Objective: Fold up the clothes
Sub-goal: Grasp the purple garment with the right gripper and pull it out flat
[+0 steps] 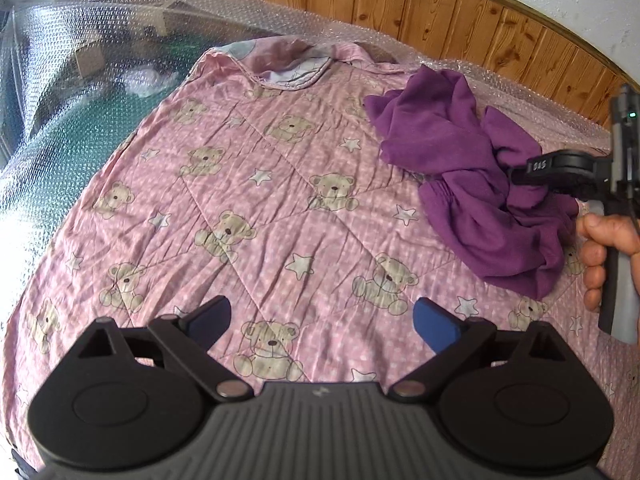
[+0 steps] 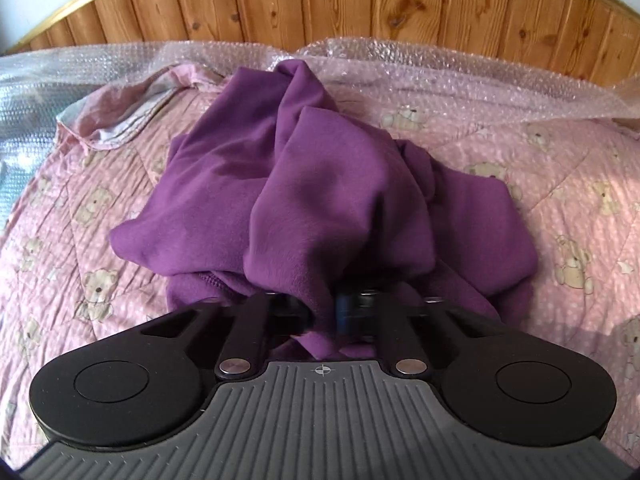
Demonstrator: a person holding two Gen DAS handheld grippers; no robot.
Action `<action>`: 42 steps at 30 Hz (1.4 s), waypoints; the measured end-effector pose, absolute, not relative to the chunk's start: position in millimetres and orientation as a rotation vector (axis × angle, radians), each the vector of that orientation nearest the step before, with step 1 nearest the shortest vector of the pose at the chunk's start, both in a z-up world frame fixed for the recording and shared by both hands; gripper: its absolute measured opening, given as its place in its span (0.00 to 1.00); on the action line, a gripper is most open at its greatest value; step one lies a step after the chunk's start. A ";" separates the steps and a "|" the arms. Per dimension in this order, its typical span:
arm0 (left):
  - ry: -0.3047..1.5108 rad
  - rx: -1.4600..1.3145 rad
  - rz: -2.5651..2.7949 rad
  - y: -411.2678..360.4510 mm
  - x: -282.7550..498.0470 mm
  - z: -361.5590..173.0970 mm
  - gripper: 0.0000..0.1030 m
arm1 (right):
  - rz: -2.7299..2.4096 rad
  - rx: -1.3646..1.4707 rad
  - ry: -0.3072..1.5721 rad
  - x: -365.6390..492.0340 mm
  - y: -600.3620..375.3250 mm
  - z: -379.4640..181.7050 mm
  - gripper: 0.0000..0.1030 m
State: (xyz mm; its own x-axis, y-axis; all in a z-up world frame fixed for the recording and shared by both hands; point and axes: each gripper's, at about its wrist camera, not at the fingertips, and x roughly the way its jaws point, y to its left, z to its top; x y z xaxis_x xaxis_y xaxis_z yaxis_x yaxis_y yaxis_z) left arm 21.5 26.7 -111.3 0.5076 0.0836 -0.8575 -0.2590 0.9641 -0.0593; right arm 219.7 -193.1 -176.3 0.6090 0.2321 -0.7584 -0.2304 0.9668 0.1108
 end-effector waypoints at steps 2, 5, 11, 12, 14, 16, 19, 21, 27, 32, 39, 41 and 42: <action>1.017 -0.203 0.199 22.9 27.4 -112.7 0.98 | 0.256 0.097 0.783 207.7 -222.6 -145.6 0.07; 1.011 -0.234 0.170 11.8 41.4 -114.6 0.98 | 0.173 0.205 0.647 178.4 -284.2 -96.4 0.07; 1.000 -0.234 0.066 -20.7 59.6 -120.1 0.98 | -0.180 0.137 0.856 150.8 -407.6 -134.6 0.10; 1.002 -0.232 0.061 -23.2 59.3 -122.2 0.98 | -0.196 0.123 0.917 150.3 -413.5 -146.9 0.14; 1.007 -0.233 0.074 -22.7 55.8 -126.2 0.98 | -0.204 0.071 0.880 140.8 -403.0 -143.1 0.31; 1.024 -0.252 0.104 -15.0 49.2 -131.1 0.98 | -0.157 0.004 0.747 132.7 -368.0 -123.8 0.57; 1.045 -0.268 0.161 2.0 36.0 -135.8 0.98 | 0.089 -0.045 0.687 152.0 -298.8 -113.2 0.77; 1.051 -0.275 0.207 14.8 24.3 -136.8 0.98 | 0.252 -0.076 0.698 180.6 -248.4 -117.0 0.79; 1.077 -0.306 0.331 46.4 -16.2 -138.8 0.98 | 0.442 -0.203 0.844 273.9 -132.4 -176.0 0.49; 1.076 -0.356 0.356 58.9 -21.1 -142.1 0.98 | 0.414 -0.029 0.786 270.5 -169.6 -142.1 0.04; 0.997 -0.290 0.189 18.9 43.6 -136.0 0.98 | -0.079 0.250 0.738 197.1 -352.2 -120.4 0.04; 0.988 -0.231 0.123 -2.9 70.8 -139.0 0.98 | -0.193 0.253 0.834 178.9 -387.5 -146.8 0.05; 0.983 -0.202 0.090 -13.8 84.4 -140.5 0.98 | -0.208 0.267 0.881 172.0 -398.5 -157.4 0.07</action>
State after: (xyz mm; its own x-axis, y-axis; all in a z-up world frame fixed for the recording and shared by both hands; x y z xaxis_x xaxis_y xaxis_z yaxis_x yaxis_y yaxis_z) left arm 84.4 -13.8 -140.5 0.5523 -0.0157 -0.8335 -0.1666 0.9776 -0.1288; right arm 172.0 -398.5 -157.4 0.6200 -0.0693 -0.7815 0.2873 0.9470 0.1440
